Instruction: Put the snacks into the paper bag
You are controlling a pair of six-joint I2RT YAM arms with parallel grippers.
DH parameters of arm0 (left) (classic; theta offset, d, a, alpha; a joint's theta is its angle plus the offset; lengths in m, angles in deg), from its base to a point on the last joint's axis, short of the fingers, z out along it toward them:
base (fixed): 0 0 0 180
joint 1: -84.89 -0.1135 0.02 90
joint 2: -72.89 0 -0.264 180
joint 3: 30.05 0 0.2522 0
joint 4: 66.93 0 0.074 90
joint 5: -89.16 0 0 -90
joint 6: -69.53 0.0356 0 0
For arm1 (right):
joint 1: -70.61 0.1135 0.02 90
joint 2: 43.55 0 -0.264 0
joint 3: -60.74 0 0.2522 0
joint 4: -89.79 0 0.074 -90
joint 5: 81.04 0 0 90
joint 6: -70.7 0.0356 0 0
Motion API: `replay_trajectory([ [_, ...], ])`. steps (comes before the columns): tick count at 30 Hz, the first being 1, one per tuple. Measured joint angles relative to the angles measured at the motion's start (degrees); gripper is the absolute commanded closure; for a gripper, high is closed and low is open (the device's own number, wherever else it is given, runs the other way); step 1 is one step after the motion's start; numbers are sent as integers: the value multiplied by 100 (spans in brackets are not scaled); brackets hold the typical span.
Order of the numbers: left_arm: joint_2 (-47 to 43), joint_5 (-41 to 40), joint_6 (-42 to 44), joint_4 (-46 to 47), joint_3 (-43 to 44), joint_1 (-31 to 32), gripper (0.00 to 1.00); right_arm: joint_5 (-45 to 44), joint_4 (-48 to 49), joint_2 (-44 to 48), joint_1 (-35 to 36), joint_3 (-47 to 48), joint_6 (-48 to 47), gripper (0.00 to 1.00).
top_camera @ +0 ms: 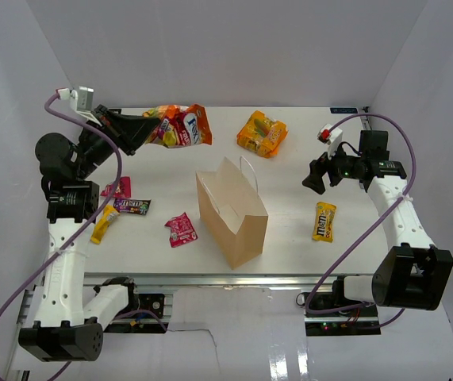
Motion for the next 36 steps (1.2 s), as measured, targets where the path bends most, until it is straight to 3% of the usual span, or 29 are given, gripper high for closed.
replay_trajectory([
  [15, 306, 1102, 363, -39, -76, 938, 100, -173, 7, 2, -7, -28, -57, 7],
  [24, 564, 1237, 828, -468, -74, 1316, 96, -208, 7, 7, -52, -39, -116, 7],
  [27, 649, 1237, 962, -608, -66, 1438, 83, -205, 15, 7, -57, -39, -116, 7],
  [32, 879, 1141, 1113, -778, -13, 1655, 43, -162, 289, -160, -50, 42, 380, 5],
  [36, 940, 999, 1172, -870, 39, 1749, 35, -494, 546, -881, 120, 535, 1270, 3],
])
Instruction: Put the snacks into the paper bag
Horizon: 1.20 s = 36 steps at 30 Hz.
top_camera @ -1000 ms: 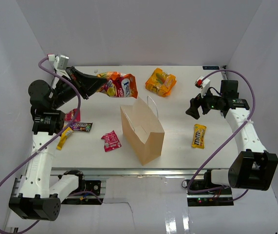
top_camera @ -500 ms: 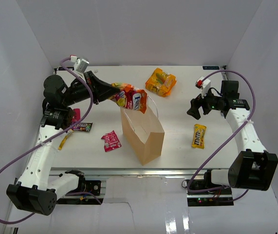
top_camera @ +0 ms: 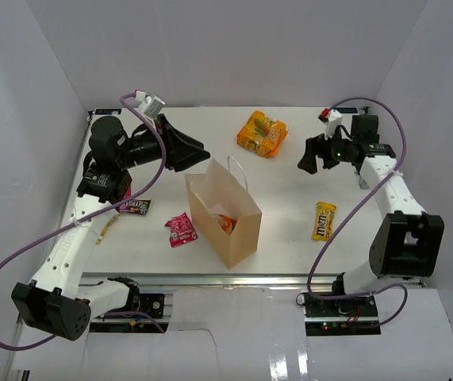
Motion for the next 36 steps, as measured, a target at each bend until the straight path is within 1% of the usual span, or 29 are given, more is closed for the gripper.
replay_trajectory([
  [4, 22, -160, 55, -81, 203, 26, 33, -863, 299, -990, 358, 841, 1362, 3],
  [5, 33, -227, 74, -109, 289, 26, 33, -1060, 433, -1239, 442, 1043, 1738, 4],
  [8, 48, -603, 160, -197, 581, 26, 29, -1456, 785, -1904, 649, 1519, 2695, 6],
  [11, -66, -1178, 254, -317, 695, 26, 25, -1631, 986, -2601, 780, 2109, 3414, 6],
  [13, -310, -1683, 297, -433, 575, 26, 23, -1725, 1119, -3145, 828, 2621, 3860, 6],
  [15, -715, -2225, 299, -584, 260, 26, 21, -1814, 1287, -3571, 848, 2959, 4207, 5],
  [19, -1718, -3235, 192, -999, -415, 26, 20, -1974, 1478, -4207, 857, 3311, 4743, 3],
  [21, -2131, -3637, 66, -1180, -708, 26, 20, -2015, 1578, -4498, 859, 3460, 4948, 0],
  [22, -2326, -3810, -11, -1259, -848, 26, 19, -2028, 1624, -4614, 868, 3480, 5053, 7],
  [24, -2601, -4109, -166, -1386, -1082, 26, 19, -2006, 1690, -4789, 876, 3486, 5191, 16],
  [25, -2691, -4229, -236, -1429, -1191, 26, 19, -1996, 1714, -4857, 883, 3488, 5259, 25],
  [26, -2750, -4341, -297, -1491, -1285, 26, 19, -1958, 1755, -4924, 890, 3488, 5344, 31],
  [27, -2780, -4441, -382, -1563, -1377, 26, 18, -1902, 1818, -4975, 894, 3488, 5399, 43],
  [30, -2767, -4651, -544, -1696, -1578, 26, 18, -1764, 2055, -4994, 909, 3488, 5558, 62],
  [31, -2754, -4684, -592, -1740, -1626, 26, 18, -1746, 2133, -4994, 922, 3486, 5582, 75],
  [33, -2712, -4750, -678, -1843, -1679, 26, 18, -1661, 2267, -4996, 920, 3482, 5615, 83],
  [34, -2691, -4767, -699, -1853, -1703, 26, 18, -1598, 2347, -4996, 909, 3480, 5619, 92],
  [36, -2675, -4791, -741, -1869, -1749, 26, 18, -1473, 2516, -4996, 883, 3464, 5578, 92],
])
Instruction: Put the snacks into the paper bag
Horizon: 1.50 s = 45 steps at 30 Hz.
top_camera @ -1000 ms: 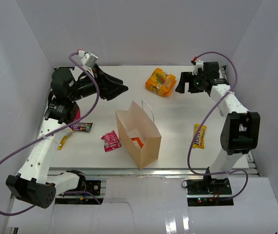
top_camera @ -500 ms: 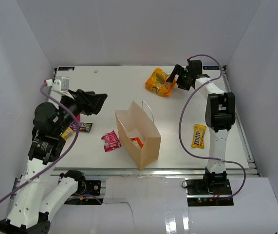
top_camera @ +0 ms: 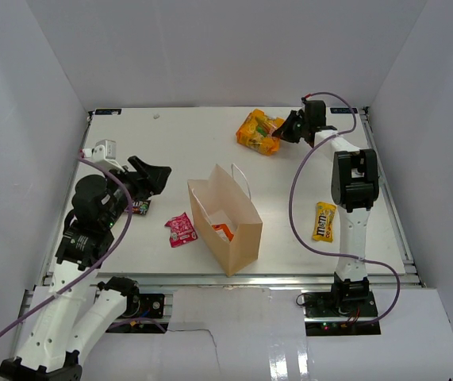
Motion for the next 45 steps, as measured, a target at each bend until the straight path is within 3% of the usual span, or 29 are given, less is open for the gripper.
replay_trajectory([
  [9, -28, -195, -177, 7, -372, 0, 16, 1521, 804, 385, -516, -732, -667, 92],
  [14, -37, -424, -321, -35, -662, 0, 16, 2140, 966, 1379, -717, -1300, -1106, 92],
  [25, -236, -778, -420, -55, -1032, 0, 13, 2828, 1095, 3368, -691, -1222, -1602, 92],
  [35, -664, -1032, -575, -74, -1412, 0, 12, 3453, 925, 4590, -396, -1211, -1720, 92],
  [45, -1014, -1113, -737, -120, -1624, 0, 12, 3801, 1095, 5676, 372, -1001, -1368, 92],
])
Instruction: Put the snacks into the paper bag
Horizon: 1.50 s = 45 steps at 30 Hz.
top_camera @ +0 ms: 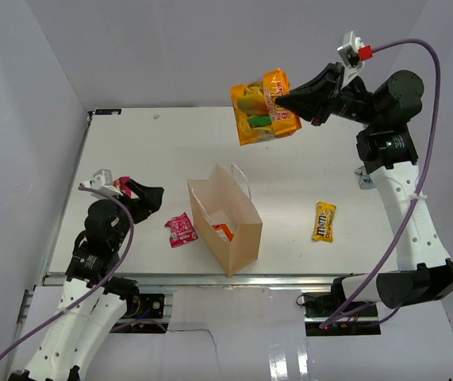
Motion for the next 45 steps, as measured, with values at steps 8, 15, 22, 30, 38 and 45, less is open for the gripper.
replay_trajectory([
  [8, -153, -42, -111, -48, -74, 0, 12, 142, -22, 118, 780, 192, 234, 92],
  [15, -291, -63, -203, -140, -85, 0, 12, 9, -310, 297, 1408, 149, 46, 92],
  [22, -385, -79, -299, -227, -153, 0, 12, -247, -1143, 592, 1864, -350, -695, 92],
  [30, -404, -87, -356, -280, -162, 0, 12, -953, -2293, 599, 2302, -911, -1709, 92],
  [38, -348, -258, -592, -326, -162, 0, 3, -1488, -2715, 597, 2492, -968, -2361, 90],
  [45, 420, -1128, -2138, -1102, -55, 0, 2, -1681, -2828, 717, 2911, -1196, -2949, 54],
])
